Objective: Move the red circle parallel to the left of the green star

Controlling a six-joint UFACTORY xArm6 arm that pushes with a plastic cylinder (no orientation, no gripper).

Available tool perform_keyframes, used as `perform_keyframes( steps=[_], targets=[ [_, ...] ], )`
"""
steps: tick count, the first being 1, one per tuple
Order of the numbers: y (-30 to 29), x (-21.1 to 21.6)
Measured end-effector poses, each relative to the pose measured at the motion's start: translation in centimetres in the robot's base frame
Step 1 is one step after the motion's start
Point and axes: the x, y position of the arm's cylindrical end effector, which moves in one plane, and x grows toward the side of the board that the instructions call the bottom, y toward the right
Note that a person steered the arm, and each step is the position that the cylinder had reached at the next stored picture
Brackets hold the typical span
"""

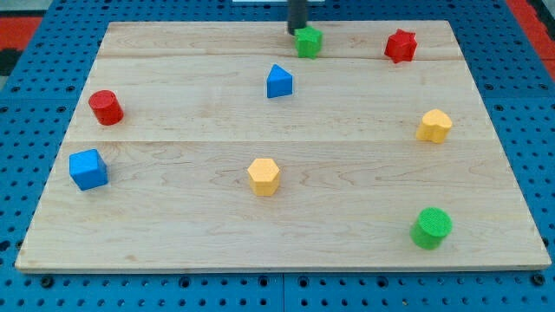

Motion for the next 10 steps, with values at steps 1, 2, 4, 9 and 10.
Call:
perform_keyframes(
  steps=[1, 2, 4, 9, 10],
  targets=[
    [-0.5, 1.7],
    [-1.2, 0.9],
    [-14.4, 5.2],
    [-30.2, 18.9],
    [-22.5, 16.6]
  ],
)
